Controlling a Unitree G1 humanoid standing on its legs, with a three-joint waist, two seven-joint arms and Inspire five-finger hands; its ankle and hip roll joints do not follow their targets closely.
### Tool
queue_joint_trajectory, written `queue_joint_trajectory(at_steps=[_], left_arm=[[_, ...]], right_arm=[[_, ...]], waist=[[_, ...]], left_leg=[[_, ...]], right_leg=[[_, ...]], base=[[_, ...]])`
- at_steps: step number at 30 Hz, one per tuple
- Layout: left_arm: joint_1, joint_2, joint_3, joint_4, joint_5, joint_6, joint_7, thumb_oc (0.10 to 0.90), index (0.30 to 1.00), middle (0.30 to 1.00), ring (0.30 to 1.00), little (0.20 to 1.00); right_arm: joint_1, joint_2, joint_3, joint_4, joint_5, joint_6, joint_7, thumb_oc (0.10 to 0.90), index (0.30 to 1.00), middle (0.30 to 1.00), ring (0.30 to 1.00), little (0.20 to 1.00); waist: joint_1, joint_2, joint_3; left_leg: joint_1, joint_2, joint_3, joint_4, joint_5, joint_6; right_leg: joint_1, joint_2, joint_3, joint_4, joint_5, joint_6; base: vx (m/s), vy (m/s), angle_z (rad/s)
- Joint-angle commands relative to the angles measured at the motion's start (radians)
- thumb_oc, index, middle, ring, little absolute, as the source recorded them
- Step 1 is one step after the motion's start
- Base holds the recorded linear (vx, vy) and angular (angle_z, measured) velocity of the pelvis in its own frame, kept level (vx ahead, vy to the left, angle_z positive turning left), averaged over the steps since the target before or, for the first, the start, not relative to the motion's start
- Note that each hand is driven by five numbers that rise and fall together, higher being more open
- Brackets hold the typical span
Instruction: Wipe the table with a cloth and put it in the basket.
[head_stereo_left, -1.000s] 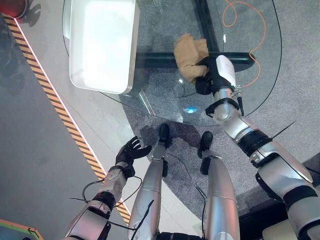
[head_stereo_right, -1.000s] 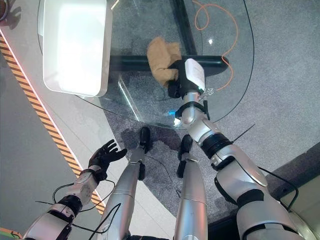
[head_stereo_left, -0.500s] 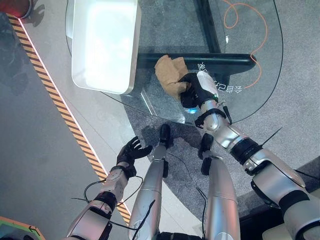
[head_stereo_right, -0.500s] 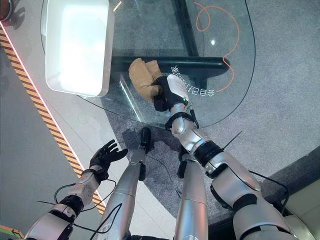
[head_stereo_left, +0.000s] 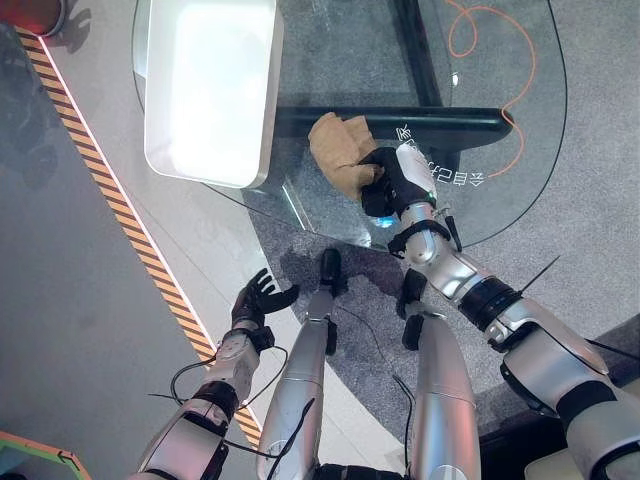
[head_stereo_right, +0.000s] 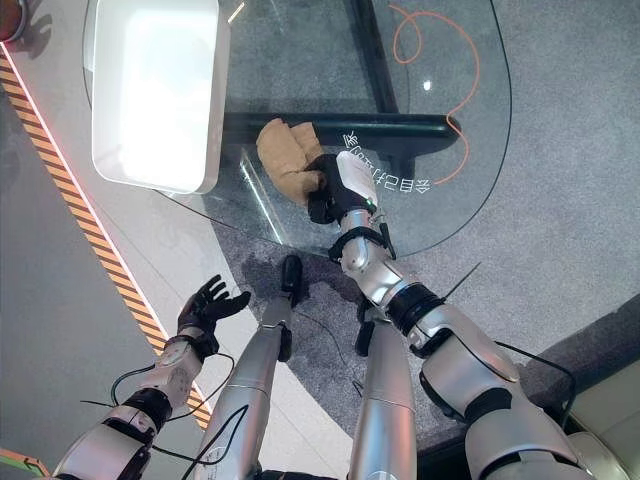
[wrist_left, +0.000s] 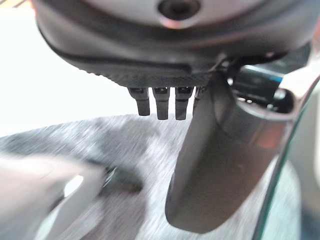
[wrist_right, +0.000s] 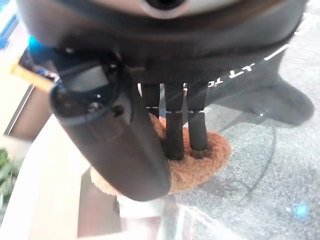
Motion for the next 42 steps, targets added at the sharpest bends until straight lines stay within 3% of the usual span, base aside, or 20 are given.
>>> queue_joint_trajectory(at_steps=[1,7,13,20,23,30,35,39,42], left_arm=[[-0.001,0.044,0.07,-0.016,-0.006,-0.123,0.165,0.8,0.9,0.9,0.9,0.9],[-0.038,0.116,0.206,-0.126,0.043,-0.215,0.384,0.8,0.9,0.9,0.9,0.9],[-0.032,0.161,0.298,-0.202,0.047,-0.316,0.472,0.8,0.9,0.9,0.9,0.9],[-0.01,0.167,0.361,-0.371,0.108,-0.41,0.502,0.8,0.9,0.9,0.9,0.9],[0.011,0.146,0.371,-0.484,0.107,-0.443,0.422,0.8,0.9,0.9,0.9,0.9],[0.004,0.111,0.322,-0.745,0.117,-0.413,0.267,0.8,0.9,0.9,0.9,0.9],[0.015,0.088,0.27,-0.953,0.107,-0.314,0.126,0.8,0.9,0.9,0.9,0.9],[0.026,0.077,0.246,-1.02,0.045,-0.262,0.002,0.8,0.9,0.9,0.9,0.9],[0.02,0.085,0.22,-1.042,-0.034,-0.183,-0.108,0.8,0.9,0.9,0.9,0.9]], right_arm=[[-0.043,0.032,-0.075,-0.045,0.034,-0.128,-0.107,0.1,0.3,0.3,0.3,0.2],[0.001,-0.017,-0.17,-0.183,0.027,-0.15,-0.172,0.1,0.3,0.3,0.3,0.2],[0.09,-0.049,-0.239,-0.356,0.012,-0.179,-0.178,0.1,0.3,0.3,0.3,0.2],[0.176,-0.05,-0.315,-0.509,-0.036,-0.22,-0.146,0.1,0.3,0.3,0.3,0.2],[0.211,-0.048,-0.348,-0.569,-0.058,-0.238,-0.128,0.1,0.3,0.3,0.3,0.2],[0.246,-0.027,-0.4,-0.664,-0.09,-0.271,-0.081,0.1,0.3,0.3,0.3,0.2],[0.282,-0.012,-0.445,-0.759,-0.113,-0.302,-0.027,0.1,0.3,0.3,0.3,0.2],[0.301,-0.001,-0.466,-0.813,-0.132,-0.333,0.005,0.1,0.3,0.3,0.3,0.2],[0.307,-0.006,-0.468,-0.862,-0.162,-0.345,0.022,0.1,0.3,0.3,0.3,0.2]], waist=[[0.013,0.014,-0.023],[0.016,-0.005,-0.023],[-0.001,-0.023,-0.023],[-0.014,-0.034,-0.023],[-0.014,-0.036,-0.023],[-0.015,-0.039,-0.023],[-0.019,-0.044,-0.023],[-0.024,-0.045,-0.023],[-0.032,-0.046,-0.023]], left_leg=[[0.002,-0.059,0.09,0.101,-0.116,0.052],[-0.002,-0.056,0.071,0.101,-0.114,0.054],[-0.008,-0.053,0.063,0.112,-0.12,0.058],[-0.011,-0.052,0.065,0.125,-0.13,0.06],[-0.015,-0.053,0.063,0.129,-0.135,0.062],[-0.015,-0.058,0.062,0.131,-0.14,0.069],[-0.005,-0.064,0.062,0.129,-0.143,0.076],[0.001,-0.067,0.063,0.13,-0.147,0.078],[0.003,-0.066,0.07,0.129,-0.147,0.079]], right_leg=[[0.024,0.04,-0.033,-0.113,0.04,0.023],[0.021,0.042,-0.032,-0.095,0.031,0.026],[0.017,0.053,-0.019,-0.088,0.023,0.023],[0.02,0.062,-0.006,-0.087,0.015,0.021],[0.02,0.063,-0.005,-0.084,0.014,0.023],[0.026,0.067,-0.004,-0.083,0.016,0.028],[0.04,0.066,-0.01,-0.095,0.023,0.033],[0.051,0.065,-0.012,-0.102,0.027,0.037],[0.055,0.067,-0.011,-0.107,0.03,0.04]], base=[[-0.01,-0.055,0.03],[-0.02,-0.06,0.01],[0.0,-0.012,0.01],[0.0,-0.002,-0.02],[0.0,-0.004,-0.02],[0.0,0.0,0.0],[0.0,-0.028,0.0],[0.0,-0.008,0.0],[0.0,0.0,0.0]])
